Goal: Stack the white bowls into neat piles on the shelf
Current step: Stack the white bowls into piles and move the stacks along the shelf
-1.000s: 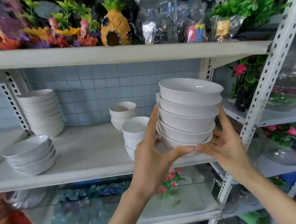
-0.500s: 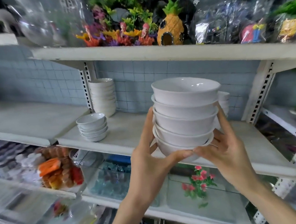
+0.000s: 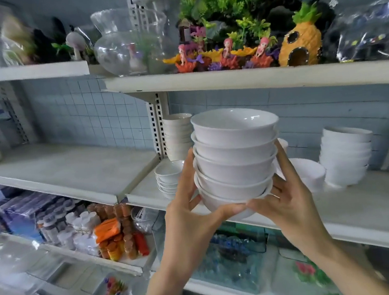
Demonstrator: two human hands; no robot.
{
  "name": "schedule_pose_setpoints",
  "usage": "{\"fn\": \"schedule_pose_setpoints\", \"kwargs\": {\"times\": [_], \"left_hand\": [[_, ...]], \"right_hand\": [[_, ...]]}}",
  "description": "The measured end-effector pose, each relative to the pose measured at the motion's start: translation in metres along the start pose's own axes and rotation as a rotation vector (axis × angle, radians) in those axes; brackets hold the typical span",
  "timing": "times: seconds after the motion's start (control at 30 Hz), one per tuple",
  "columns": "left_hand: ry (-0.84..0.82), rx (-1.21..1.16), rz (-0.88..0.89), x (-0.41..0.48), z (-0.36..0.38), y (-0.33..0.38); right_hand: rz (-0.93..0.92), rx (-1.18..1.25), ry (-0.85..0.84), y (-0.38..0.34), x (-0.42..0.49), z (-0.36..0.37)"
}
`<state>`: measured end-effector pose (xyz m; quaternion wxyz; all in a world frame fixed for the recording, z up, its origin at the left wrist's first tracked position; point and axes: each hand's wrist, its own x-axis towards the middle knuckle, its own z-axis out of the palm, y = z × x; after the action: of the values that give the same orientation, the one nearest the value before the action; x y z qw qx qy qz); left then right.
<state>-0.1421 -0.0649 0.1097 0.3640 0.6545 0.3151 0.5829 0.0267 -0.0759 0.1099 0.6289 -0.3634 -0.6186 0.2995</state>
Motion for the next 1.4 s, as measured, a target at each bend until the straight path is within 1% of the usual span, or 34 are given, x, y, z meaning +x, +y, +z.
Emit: {"fn": "schedule_pose_setpoints", "kwargs": {"times": [0.3, 0.43, 0.67, 0.8, 1.0, 1.2, 1.4], "left_hand": [[0.002, 0.014, 0.01, 0.014, -0.125, -0.02], [0.001, -0.004, -0.012, 0.022, -0.172, -0.03], [0.036, -0.006, -0.031, 0.052, -0.238, -0.053], [0.068, 0.054, -0.04, 0.076, -0.273, -0.073], [0.058, 0.075, -0.076, 0.123, -0.331, -0.113], [0.039, 0.087, -0.117, 0.178, -0.391, -0.151], [-0.002, 0.069, -0.117, 0.221, -0.435, -0.182]], "right_hand": [[-0.013, 0.015, -0.015, 0.022, 0.023, 0.122], [0.022, 0.045, -0.036, 0.029, 0.036, 0.169], [0.087, 0.081, -0.107, 0.047, 0.077, 0.231], [0.107, 0.083, -0.16, 0.069, 0.108, 0.262], [0.091, 0.118, -0.209, 0.113, 0.162, 0.317], [0.12, 0.124, -0.213, 0.153, 0.218, 0.372], [0.123, 0.096, -0.209, 0.179, 0.259, 0.415]]}}
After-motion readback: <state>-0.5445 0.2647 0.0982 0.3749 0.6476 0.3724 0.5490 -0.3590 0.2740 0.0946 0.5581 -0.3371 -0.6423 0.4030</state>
